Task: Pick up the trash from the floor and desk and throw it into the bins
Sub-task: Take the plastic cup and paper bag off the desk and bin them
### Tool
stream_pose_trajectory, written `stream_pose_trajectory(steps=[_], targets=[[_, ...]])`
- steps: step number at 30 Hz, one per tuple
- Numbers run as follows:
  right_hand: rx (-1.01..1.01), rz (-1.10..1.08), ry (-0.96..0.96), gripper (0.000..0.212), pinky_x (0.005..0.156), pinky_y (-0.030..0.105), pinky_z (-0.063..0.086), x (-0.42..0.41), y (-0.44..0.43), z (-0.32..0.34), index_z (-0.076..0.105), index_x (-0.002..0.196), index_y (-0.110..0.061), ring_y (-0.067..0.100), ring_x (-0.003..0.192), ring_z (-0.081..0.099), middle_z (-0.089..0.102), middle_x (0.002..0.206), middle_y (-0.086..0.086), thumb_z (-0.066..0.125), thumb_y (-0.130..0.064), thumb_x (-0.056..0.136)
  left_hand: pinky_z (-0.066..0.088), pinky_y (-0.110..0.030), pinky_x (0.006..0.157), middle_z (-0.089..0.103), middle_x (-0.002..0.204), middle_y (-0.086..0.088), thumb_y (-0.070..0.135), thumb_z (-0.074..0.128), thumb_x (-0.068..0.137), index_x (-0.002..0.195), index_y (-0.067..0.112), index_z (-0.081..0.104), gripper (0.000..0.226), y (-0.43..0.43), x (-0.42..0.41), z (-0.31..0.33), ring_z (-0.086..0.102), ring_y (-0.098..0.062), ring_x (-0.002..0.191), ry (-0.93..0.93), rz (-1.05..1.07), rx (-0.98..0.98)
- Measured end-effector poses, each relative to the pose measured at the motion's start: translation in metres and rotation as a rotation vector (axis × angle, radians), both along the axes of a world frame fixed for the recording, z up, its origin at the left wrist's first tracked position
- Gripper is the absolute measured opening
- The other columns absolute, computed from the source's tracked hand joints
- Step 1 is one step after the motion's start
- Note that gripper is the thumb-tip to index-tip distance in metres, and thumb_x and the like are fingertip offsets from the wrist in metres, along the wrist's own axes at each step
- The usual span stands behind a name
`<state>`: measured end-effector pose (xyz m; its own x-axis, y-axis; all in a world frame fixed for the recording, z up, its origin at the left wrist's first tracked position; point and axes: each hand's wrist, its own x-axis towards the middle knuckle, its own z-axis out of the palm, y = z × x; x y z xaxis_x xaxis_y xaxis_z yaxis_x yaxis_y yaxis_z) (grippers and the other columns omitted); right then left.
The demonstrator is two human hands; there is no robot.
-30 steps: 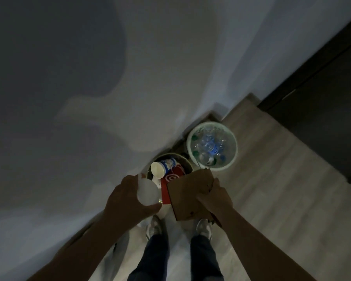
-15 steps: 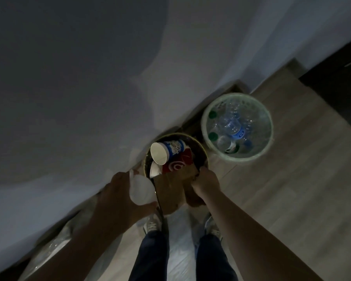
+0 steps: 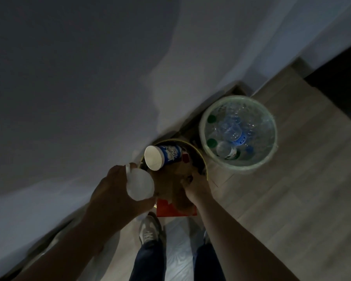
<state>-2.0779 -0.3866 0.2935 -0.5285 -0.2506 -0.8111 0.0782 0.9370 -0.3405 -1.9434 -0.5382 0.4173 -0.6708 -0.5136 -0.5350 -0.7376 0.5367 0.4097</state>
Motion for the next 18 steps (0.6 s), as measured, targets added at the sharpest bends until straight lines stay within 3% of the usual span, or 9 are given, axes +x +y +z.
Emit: stream_pose_trajectory(steps=[3, 7, 10, 14, 18], targets=[[-0.098, 0.012, 0.079, 0.04, 0.089, 0.036, 0.049, -0.01, 0.018, 0.015, 0.049, 0.132, -0.019, 0.027, 0.11, 0.058, 0.057, 0.124, 0.01, 0.051, -0.032, 0.094, 0.048, -0.025, 0.084, 0.049, 0.118, 0.013, 0.071, 0.075, 0.049, 0.13, 0.026, 0.042, 0.098, 0.006, -0.02, 0.004, 0.052, -0.006, 0.104, 0.097, 0.051, 0.034], [-0.044, 0.026, 0.105, 0.044, 0.09, 0.026, 0.041, -0.028, 0.064, 0.041, 0.046, 0.136, -0.014, 0.023, 0.115, 0.053, 0.052, 0.127, 0.01, 0.052, -0.033, 0.096, 0.054, -0.033, 0.081, 0.057, 0.115, 0.009, 0.092, 0.056, 0.043, 0.127, 0.025, 0.046, 0.109, 0.017, -0.055, 0.01, 0.058, -0.011, 0.103, 0.158, -0.008, 0.007], [-0.028, -0.019, 0.072, 0.054, 0.095, 0.024, 0.038, -0.041, 0.095, 0.057, 0.037, 0.145, -0.018, 0.021, 0.123, 0.048, 0.044, 0.137, 0.01, 0.054, -0.028, 0.094, 0.054, -0.034, 0.078, 0.057, 0.112, 0.012, 0.084, 0.062, 0.045, 0.122, 0.032, 0.046, 0.094, 0.031, -0.084, 0.015, 0.055, -0.012, 0.101, 0.164, -0.01, -0.006], [-0.021, -0.129, 0.083, 0.05, 0.101, 0.032, 0.043, -0.055, 0.127, 0.069, 0.044, 0.139, -0.019, 0.022, 0.12, 0.052, 0.048, 0.135, 0.009, 0.059, -0.025, 0.091, 0.051, -0.04, 0.089, 0.049, 0.123, 0.007, 0.072, 0.073, 0.047, 0.127, 0.037, 0.039, 0.094, 0.049, -0.113, 0.013, 0.05, -0.017, 0.111, 0.131, 0.031, 0.004], [-0.049, -0.164, 0.077, 0.049, 0.099, 0.032, 0.045, -0.057, 0.141, 0.069, 0.045, 0.138, -0.019, 0.021, 0.12, 0.052, 0.048, 0.134, 0.007, 0.059, -0.024, 0.091, 0.049, -0.044, 0.095, 0.047, 0.128, -0.004, 0.057, 0.083, 0.044, 0.134, 0.025, 0.041, 0.104, 0.056, -0.113, -0.012, 0.05, -0.024, 0.116, 0.174, 0.104, 0.021]])
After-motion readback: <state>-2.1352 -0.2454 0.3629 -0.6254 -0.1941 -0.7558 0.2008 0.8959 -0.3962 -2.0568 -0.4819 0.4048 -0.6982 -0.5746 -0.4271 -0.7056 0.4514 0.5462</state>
